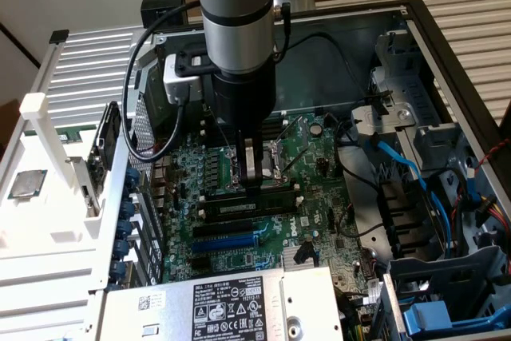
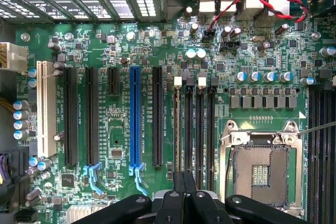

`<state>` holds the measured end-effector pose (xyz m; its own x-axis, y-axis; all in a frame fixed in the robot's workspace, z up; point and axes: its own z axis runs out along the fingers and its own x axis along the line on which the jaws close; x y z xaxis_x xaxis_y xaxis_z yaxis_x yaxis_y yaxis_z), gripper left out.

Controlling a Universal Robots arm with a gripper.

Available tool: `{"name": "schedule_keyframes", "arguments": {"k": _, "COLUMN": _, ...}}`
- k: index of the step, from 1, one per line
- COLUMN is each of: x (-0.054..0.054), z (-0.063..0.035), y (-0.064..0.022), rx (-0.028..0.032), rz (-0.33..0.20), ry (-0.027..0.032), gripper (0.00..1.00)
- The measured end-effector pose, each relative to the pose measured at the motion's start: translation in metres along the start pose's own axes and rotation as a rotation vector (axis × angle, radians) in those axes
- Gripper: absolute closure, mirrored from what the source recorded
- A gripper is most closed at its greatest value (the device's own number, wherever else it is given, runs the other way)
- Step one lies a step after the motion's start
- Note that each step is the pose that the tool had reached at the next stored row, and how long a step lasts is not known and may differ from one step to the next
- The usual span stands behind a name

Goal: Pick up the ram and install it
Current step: 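Press down the ram until it locks into place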

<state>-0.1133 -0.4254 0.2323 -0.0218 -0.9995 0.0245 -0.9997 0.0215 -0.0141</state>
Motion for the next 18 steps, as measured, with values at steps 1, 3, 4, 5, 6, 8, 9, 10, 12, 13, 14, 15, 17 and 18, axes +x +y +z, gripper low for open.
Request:
{"name": "schedule_keyframes", "arguments": {"k": 1, "x": 0.0000, "z": 0.0001, "y": 0.0000, "rx": 0.0001, "rz": 0.000, "ry": -0.0001, "gripper": 0.90}}
{"name": "schedule_keyframes", "arguments": {"k": 3, "x": 0.0001, "z": 0.0003, "y": 0.0000, "rx": 0.0002, "rz": 0.000, "ry": -0.0003, "gripper": 0.90}}
{"name": "schedule_keyframes", "arguments": {"k": 4, "x": 0.0003, "z": 0.0003, "y": 0.0000, "rx": 0.0002, "rz": 0.000, "ry": -0.0003, "gripper": 0.90}}
{"name": "schedule_keyframes", "arguments": {"k": 5, "x": 0.0006, "z": 0.0002, "y": 0.0000, "rx": 0.0001, "rz": 0.000, "ry": -0.0001, "gripper": 0.90}}
{"name": "schedule_keyframes", "arguments": {"k": 6, "x": 0.0008, "z": 0.0003, "y": 0.0000, "rx": 0.0001, "rz": 0.000, "ry": -0.0002, "gripper": 0.90}}
{"name": "schedule_keyframes", "arguments": {"k": 8, "x": 0.0012, "z": 0.0003, "y": 0.0000, "rx": 0.0001, "rz": 0.000, "ry": -0.0002, "gripper": 0.90}}
{"name": "schedule_keyframes", "arguments": {"k": 9, "x": 0.0012, "z": 0.0003, "y": 0.0000, "rx": 0.0002, "rz": 0.000, "ry": -0.0003, "gripper": 0.90}}
{"name": "schedule_keyframes", "arguments": {"k": 10, "x": 0.0012, "z": 0.0003, "y": 0.0000, "rx": 0.0001, "rz": 0.000, "ry": -0.0002, "gripper": 0.90}}
{"name": "schedule_keyframes", "arguments": {"k": 12, "x": 0.0013, "z": 0.0004, "y": 0.0000, "rx": 0.0000, "rz": 0.000, "ry": 0.0000, "gripper": 0.90}}
{"name": "schedule_keyframes", "arguments": {"k": 13, "x": 0.0013, "z": 0.0004, "y": 0.0000, "rx": 0.0000, "rz": 0.000, "ry": 0.0000, "gripper": 0.90}}
{"name": "schedule_keyframes", "arguments": {"k": 14, "x": 0.0013, "z": 0.0004, "y": 0.0000, "rx": 0.0000, "rz": 0.000, "ry": 0.0001, "gripper": 0.90}}
{"name": "schedule_keyframes", "arguments": {"k": 15, "x": 0.0013, "z": 0.0005, "y": 0.0000, "rx": 0.0000, "rz": 0.000, "ry": 0.0003, "gripper": 0.90}}
{"name": "schedule_keyframes", "arguments": {"k": 17, "x": 0.0013, "z": 0.0008, "y": 0.0000, "rx": 0.0000, "rz": 0.000, "ry": 0.0003, "gripper": 0.90}}
{"name": "schedule_keyframes", "arguments": {"k": 18, "x": 0.0013, "z": 0.0009, "y": 0.0000, "rx": 0.0000, "rz": 0.000, "ry": 0.0003, "gripper": 0.90}}
